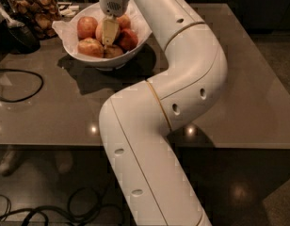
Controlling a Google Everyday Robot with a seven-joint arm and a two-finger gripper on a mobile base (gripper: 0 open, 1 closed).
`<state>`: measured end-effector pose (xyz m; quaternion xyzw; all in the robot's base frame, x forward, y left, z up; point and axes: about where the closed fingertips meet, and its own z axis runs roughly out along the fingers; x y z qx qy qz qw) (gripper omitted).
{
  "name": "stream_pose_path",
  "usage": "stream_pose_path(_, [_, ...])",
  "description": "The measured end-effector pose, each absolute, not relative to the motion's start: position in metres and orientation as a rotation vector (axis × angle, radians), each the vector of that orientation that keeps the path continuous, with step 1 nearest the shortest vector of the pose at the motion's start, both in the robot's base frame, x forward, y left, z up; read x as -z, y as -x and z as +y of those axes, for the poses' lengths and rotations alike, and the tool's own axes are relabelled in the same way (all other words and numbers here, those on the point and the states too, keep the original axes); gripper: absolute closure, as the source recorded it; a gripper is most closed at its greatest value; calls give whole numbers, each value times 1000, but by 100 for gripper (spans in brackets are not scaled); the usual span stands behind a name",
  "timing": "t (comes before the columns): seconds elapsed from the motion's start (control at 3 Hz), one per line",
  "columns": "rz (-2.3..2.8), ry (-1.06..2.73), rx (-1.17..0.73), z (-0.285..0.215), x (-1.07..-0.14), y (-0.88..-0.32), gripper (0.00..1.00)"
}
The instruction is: Pick apple from white bowl
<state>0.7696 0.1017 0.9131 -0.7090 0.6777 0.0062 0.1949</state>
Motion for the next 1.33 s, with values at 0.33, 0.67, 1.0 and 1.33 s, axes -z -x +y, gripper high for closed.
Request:
stream_pose_path(0.33, [1900,1986,-18,101,-917,-770,57])
stream_pose_path(0.67, [1899,1987,-17,101,-916,-768,80])
stream_pose_path(1.0, [1899,1987,-17,101,-915,-768,100])
stream_pose_path(1.33, [1899,1987,-17,101,-916,-768,100])
